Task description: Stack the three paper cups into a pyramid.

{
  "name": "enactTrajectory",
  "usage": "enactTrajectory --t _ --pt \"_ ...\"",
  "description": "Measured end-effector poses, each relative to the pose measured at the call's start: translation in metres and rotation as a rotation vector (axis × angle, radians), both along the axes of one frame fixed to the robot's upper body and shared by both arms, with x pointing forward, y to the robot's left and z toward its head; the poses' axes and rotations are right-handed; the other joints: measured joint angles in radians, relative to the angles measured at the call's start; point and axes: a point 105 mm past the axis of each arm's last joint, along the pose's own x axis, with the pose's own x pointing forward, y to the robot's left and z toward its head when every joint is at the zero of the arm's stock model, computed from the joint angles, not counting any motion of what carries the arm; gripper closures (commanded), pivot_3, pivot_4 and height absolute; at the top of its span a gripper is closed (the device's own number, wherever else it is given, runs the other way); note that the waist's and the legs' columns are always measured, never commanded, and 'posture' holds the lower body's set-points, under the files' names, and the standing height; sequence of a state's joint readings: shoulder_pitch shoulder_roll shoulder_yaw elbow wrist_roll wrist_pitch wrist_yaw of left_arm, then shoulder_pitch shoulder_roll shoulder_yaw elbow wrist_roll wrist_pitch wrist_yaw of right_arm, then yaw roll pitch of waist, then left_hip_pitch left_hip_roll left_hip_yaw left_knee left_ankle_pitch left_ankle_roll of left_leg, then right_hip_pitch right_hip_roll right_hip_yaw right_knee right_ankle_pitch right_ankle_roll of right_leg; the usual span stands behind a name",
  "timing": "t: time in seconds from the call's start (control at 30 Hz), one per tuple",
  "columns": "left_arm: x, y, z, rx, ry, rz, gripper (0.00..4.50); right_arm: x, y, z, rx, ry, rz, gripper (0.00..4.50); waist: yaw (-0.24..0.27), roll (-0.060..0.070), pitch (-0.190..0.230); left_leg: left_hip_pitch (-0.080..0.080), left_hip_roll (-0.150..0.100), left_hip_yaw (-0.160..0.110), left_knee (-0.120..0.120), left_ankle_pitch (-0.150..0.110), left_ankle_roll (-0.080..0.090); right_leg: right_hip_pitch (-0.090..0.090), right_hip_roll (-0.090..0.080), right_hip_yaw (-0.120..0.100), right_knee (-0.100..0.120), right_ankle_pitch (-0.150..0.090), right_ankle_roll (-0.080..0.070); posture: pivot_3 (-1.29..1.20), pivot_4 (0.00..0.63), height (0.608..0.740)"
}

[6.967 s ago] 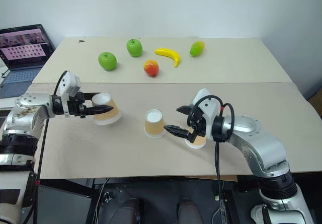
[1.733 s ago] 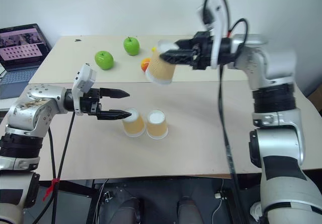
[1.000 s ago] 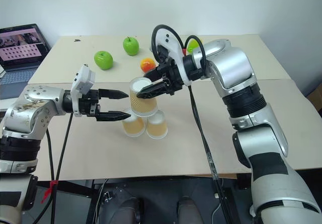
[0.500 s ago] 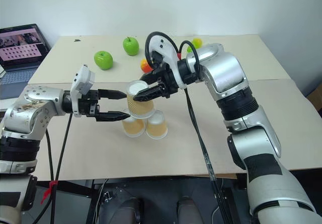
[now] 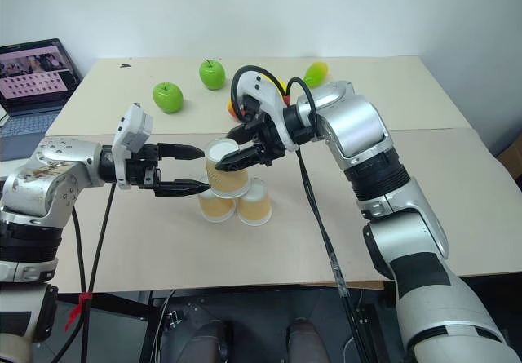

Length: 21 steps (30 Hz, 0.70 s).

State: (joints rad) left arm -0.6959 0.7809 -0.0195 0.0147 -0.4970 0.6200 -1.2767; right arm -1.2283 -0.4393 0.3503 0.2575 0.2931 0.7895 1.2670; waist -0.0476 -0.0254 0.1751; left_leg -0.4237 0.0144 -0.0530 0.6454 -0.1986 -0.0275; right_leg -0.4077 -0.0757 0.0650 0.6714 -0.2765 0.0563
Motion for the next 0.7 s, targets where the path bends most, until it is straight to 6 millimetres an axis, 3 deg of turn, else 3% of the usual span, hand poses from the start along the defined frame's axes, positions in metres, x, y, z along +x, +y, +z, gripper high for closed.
enactTrajectory --t 0.07,0.13,0.23,0.5,0.7 --pt "0.0 0.0 0.0 -0.001 0.002 0.001 0.0 0.001 -0.001 -0.001 0.0 0.003 -0.004 1.72 0.0 0.0 0.0 0.0 0.0 0.0 0.0 0.0 0.0 0.0 0.0 0.0 0.0 0.0 0.0 0.0 0.15 0.732" --pt "0.0 0.001 -0.001 -0.001 0.002 0.004 0.0 0.002 -0.001 -0.002 0.001 0.003 -0.005 0.72 0.0 0.0 0.0 0.0 0.0 0.0 0.0 0.0 0.0 0.0 0.0 0.0 0.0 0.0 0.0 0.0 0.15 0.732" --pt "0.0 0.001 -0.001 -0.003 0.002 0.007 0.0 0.002 0.001 -0.002 0.004 -0.001 0.001 0.07 0.0 0.0 0.0 0.0 0.0 0.0 0.0 0.0 0.0 0.0 0.0 0.0 0.0 0.0 0.0 0.0 0.15 0.732" --pt "0.0 0.001 0.0 -0.008 0.004 0.008 0.0 -0.001 0.001 -0.001 0.008 0.001 0.021 0.07 0.0 0.0 0.0 0.0 0.0 0.0 0.0 0.0 0.0 0.0 0.0 0.0 0.0 0.0 0.0 0.0 0.15 0.732" --pt "0.0 0.001 0.0 -0.007 0.003 0.009 0.0 -0.009 0.001 0.013 0.041 -0.011 0.045 0.07 0.0 0.0 0.0 0.0 0.0 0.0 0.0 0.0 0.0 0.0 0.0 0.0 0.0 0.0 0.0 0.0 0.15 0.732"
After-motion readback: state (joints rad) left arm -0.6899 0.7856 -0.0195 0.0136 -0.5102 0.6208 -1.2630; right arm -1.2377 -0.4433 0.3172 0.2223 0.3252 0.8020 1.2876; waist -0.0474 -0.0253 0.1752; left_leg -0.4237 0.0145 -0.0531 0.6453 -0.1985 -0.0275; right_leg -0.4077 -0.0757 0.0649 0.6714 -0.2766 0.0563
